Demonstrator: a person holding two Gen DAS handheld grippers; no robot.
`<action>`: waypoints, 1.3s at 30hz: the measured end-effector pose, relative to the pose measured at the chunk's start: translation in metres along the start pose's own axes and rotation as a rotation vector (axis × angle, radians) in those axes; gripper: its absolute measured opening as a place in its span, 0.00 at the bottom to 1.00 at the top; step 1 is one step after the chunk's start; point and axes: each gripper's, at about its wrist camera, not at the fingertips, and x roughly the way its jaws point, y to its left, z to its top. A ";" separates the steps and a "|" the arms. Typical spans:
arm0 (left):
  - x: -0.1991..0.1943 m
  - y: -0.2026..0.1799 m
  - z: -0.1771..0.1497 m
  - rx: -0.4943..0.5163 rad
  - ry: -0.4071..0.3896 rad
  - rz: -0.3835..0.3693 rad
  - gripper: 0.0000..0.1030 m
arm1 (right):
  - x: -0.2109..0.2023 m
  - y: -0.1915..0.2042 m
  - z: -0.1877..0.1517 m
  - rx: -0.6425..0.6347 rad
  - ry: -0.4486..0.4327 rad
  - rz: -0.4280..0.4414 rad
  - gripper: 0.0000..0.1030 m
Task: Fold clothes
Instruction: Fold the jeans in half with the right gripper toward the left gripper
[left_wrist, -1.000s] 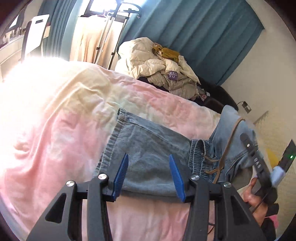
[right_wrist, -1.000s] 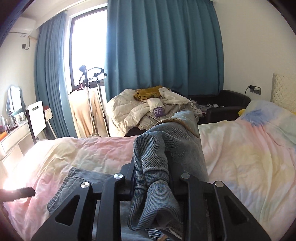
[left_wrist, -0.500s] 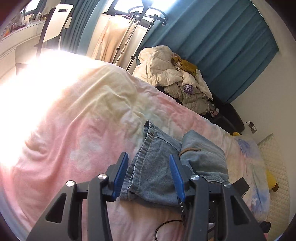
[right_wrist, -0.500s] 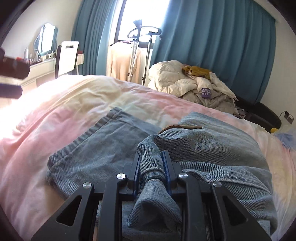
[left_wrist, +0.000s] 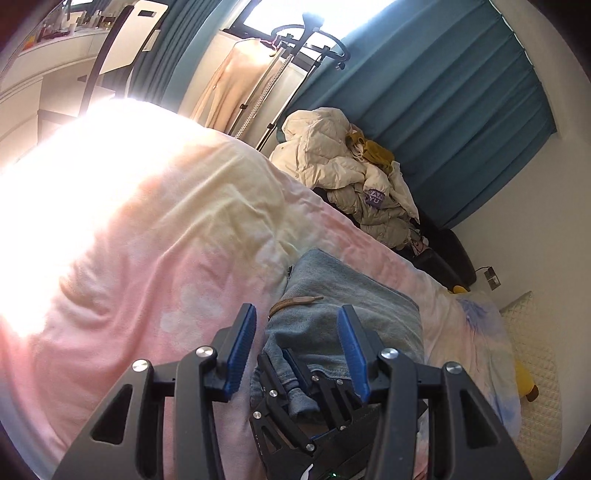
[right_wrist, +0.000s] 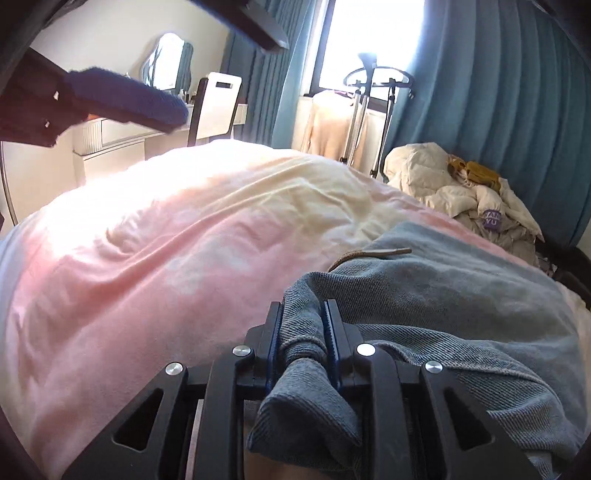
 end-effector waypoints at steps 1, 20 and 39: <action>0.001 0.003 0.001 -0.010 0.000 -0.002 0.46 | 0.002 0.000 -0.003 0.012 0.003 0.012 0.22; 0.058 -0.018 -0.043 0.028 0.169 -0.001 0.46 | -0.122 -0.111 -0.019 0.202 0.059 0.167 0.55; 0.057 -0.001 -0.097 -0.063 0.219 0.083 0.46 | -0.093 -0.182 -0.071 0.377 0.020 -0.054 0.55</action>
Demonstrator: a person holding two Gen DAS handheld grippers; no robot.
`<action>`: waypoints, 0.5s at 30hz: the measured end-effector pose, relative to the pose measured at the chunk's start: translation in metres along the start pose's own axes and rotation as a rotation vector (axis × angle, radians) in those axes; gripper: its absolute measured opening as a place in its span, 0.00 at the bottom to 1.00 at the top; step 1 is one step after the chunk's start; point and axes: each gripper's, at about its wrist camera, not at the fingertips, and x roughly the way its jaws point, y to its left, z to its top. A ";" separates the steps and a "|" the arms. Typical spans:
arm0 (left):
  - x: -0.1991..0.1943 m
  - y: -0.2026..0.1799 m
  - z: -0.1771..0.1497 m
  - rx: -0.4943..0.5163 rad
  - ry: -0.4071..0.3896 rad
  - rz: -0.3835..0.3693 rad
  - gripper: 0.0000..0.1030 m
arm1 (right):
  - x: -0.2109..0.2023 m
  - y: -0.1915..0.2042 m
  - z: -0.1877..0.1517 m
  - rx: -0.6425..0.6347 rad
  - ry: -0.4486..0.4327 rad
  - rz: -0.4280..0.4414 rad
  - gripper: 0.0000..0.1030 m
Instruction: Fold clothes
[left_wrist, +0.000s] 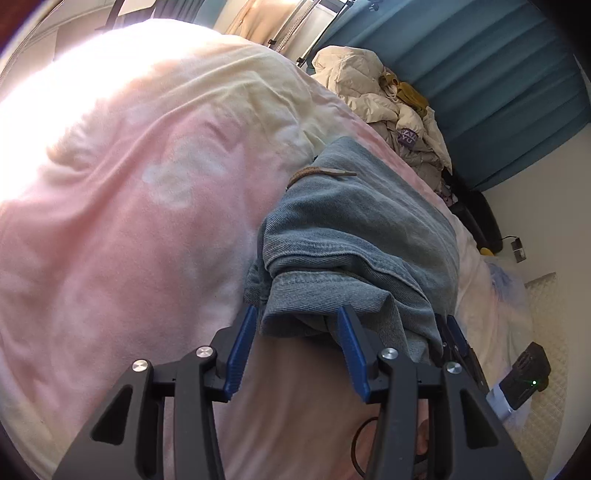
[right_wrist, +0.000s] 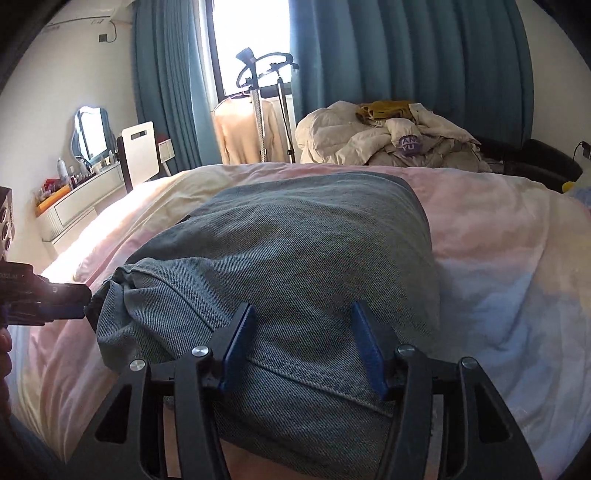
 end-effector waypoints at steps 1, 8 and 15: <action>0.003 -0.002 -0.001 0.009 0.006 0.005 0.46 | 0.000 0.000 0.001 0.009 0.000 0.002 0.56; 0.041 -0.001 -0.004 0.051 0.039 0.145 0.46 | 0.002 0.006 0.004 0.007 0.016 -0.019 0.59; 0.036 0.005 0.001 -0.018 -0.051 0.105 0.46 | 0.000 0.006 0.005 0.003 0.023 -0.020 0.59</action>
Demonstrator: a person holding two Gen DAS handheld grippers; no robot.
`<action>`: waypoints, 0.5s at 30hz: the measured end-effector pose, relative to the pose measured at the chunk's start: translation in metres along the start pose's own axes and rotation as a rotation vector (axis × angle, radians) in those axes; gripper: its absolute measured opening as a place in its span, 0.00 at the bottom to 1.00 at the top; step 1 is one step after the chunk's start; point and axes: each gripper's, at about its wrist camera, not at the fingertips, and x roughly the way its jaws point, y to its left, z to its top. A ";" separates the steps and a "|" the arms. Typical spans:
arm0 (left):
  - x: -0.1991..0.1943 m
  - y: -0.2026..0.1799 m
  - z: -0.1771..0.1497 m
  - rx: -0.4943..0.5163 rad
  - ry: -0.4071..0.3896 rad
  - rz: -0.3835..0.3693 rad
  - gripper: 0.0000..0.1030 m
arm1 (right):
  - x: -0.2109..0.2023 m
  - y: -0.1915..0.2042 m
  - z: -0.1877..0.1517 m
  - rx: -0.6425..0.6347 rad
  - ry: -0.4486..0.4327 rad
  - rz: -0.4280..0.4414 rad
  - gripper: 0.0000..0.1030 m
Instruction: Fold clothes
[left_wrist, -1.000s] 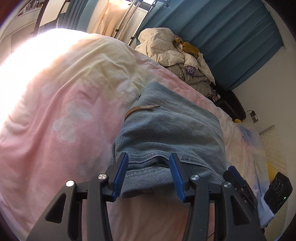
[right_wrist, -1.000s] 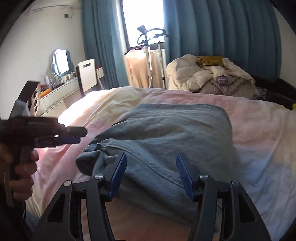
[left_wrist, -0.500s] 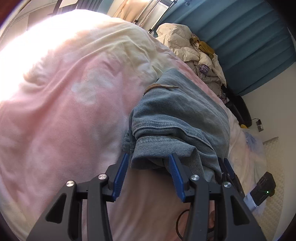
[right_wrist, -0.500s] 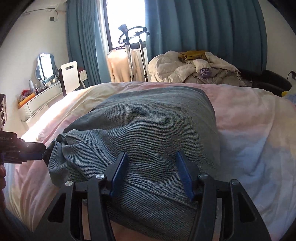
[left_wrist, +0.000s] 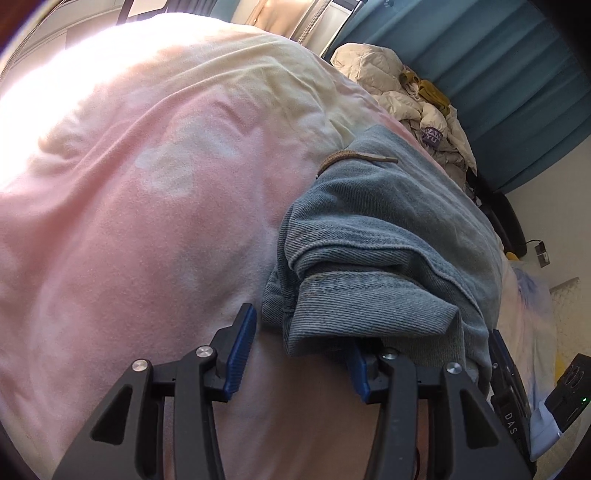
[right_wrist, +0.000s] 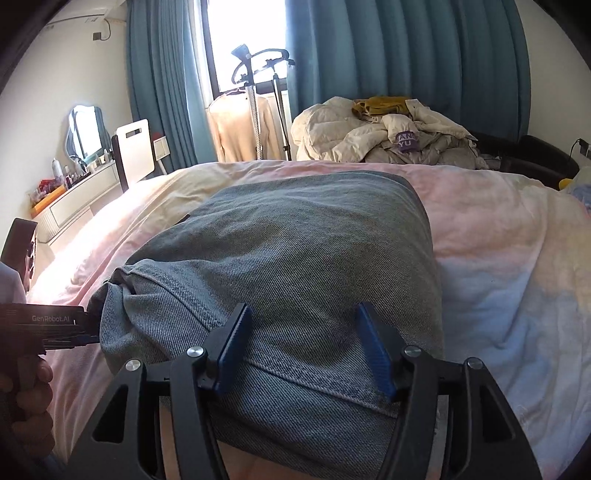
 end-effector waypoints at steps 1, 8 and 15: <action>-0.007 0.001 0.001 -0.013 -0.037 -0.001 0.46 | 0.000 0.000 0.000 0.002 0.000 0.003 0.59; -0.006 -0.002 0.008 0.015 -0.087 0.030 0.46 | -0.003 -0.002 -0.001 0.012 0.006 0.014 0.59; -0.003 -0.004 0.017 -0.024 -0.168 -0.052 0.46 | -0.005 -0.001 -0.002 -0.004 -0.007 0.020 0.58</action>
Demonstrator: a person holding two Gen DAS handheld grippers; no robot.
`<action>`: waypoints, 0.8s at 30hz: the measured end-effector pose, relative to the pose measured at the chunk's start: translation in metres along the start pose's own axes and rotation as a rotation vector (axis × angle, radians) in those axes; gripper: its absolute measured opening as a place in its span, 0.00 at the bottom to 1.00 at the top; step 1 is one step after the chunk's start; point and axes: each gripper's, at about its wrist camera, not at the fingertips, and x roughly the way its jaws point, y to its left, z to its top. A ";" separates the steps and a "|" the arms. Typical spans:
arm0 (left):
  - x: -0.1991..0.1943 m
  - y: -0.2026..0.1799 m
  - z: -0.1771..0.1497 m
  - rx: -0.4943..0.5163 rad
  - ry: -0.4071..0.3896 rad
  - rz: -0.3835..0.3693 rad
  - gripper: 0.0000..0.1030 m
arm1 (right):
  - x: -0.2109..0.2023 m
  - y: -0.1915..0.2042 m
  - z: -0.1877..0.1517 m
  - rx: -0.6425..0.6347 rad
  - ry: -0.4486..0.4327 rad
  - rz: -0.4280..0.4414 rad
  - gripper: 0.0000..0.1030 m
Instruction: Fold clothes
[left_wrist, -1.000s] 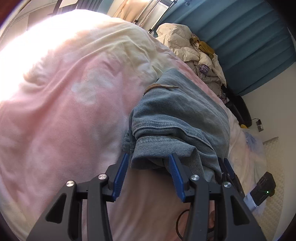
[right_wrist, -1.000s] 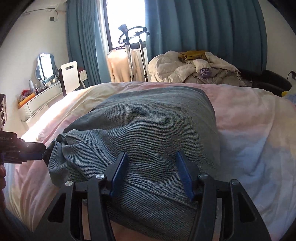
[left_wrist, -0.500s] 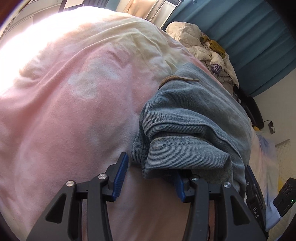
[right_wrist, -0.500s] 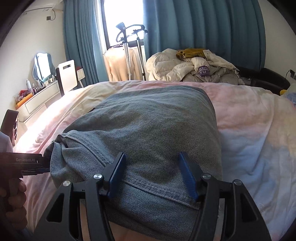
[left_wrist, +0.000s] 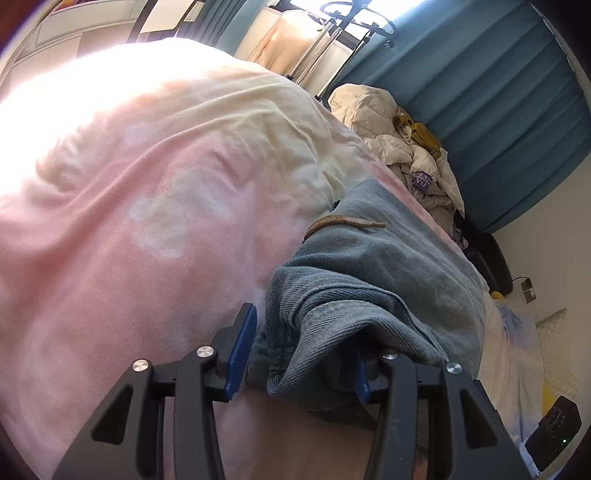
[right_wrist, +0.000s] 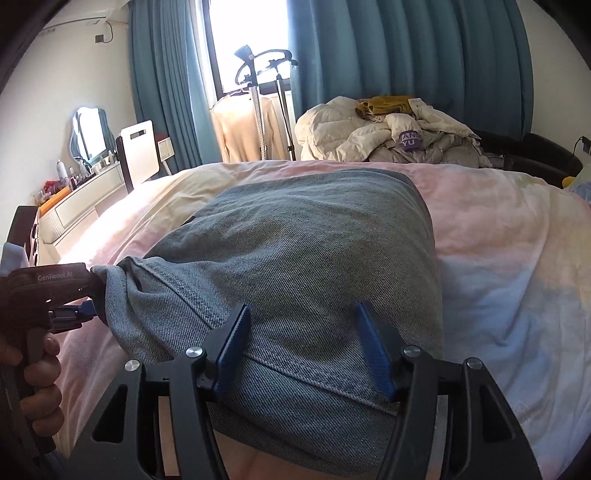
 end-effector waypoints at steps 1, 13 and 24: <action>-0.001 -0.005 0.000 0.028 -0.032 0.007 0.45 | -0.001 0.001 0.000 -0.003 -0.004 0.001 0.58; -0.041 -0.027 0.018 0.099 -0.214 -0.133 0.23 | -0.012 0.047 -0.006 -0.218 -0.064 0.002 0.50; 0.020 0.035 0.021 -0.182 0.059 -0.029 0.27 | 0.020 0.063 -0.021 -0.274 0.057 0.110 0.50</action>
